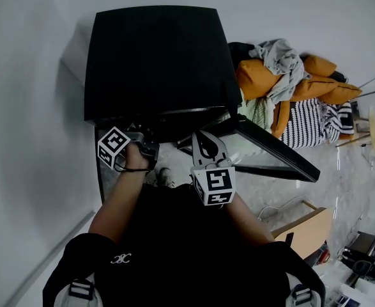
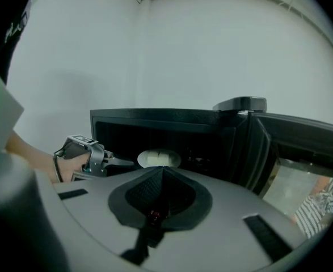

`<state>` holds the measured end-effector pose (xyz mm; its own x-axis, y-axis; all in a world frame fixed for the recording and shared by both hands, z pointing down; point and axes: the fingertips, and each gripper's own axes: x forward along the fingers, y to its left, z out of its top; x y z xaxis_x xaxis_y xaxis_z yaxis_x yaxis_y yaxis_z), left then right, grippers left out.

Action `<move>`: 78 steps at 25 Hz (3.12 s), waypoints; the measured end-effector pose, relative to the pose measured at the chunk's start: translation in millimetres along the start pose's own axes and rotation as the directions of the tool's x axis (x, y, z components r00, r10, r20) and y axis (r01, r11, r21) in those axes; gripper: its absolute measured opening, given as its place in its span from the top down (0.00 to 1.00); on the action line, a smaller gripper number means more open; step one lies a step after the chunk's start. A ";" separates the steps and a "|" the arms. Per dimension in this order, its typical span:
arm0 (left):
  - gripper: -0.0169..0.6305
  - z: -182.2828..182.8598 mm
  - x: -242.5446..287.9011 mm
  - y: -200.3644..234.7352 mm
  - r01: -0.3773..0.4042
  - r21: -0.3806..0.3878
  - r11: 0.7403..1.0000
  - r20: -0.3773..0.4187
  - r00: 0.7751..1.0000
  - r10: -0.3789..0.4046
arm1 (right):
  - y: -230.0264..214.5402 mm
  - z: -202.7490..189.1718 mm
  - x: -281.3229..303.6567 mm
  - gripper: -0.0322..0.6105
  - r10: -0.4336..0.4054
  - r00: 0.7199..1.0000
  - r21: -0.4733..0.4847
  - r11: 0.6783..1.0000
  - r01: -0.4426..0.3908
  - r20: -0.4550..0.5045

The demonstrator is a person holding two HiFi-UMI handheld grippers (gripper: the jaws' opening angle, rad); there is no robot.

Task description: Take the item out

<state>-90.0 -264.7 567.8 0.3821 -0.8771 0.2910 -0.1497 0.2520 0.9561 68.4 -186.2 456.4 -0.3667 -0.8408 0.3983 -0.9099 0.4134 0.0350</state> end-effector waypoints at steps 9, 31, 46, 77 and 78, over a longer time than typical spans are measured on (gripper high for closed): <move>0.91 2.3 2.7 -8.5 0.016 -0.021 1.000 0.040 0.999 -0.015 | 5.2 -1.8 -1.3 0.94 0.001 1.000 -0.017 1.000 -0.002 -0.008; 0.91 -14.0 -23.0 0.2 -0.055 -0.065 0.996 0.000 0.998 0.055 | 2.7 -16.9 -0.6 0.94 0.001 1.000 0.016 1.000 -0.001 -0.020; 0.91 -30.9 -51.8 6.8 -0.088 -0.065 0.994 -0.029 0.996 0.086 | 4.5 -22.0 34.6 0.94 -0.002 1.000 0.268 0.963 0.009 -0.028; 0.91 -38.0 -66.6 12.3 -0.067 -0.032 0.997 -0.021 0.998 0.066 | 9.2 -56.6 71.8 0.70 0.171 0.980 0.989 0.119 0.083 -0.103; 0.91 -38.0 -66.8 12.6 -0.064 -0.029 0.998 -0.020 0.998 0.064 | 9.4 -57.2 72.5 0.70 0.175 0.979 0.992 0.093 0.087 -0.103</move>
<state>-82.8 -187.3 561.8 0.3902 -0.8508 0.3520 -0.1473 0.3197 0.9360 44.3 -223.3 538.0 -0.4982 -0.7152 0.4901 -0.3094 -0.3814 -0.8711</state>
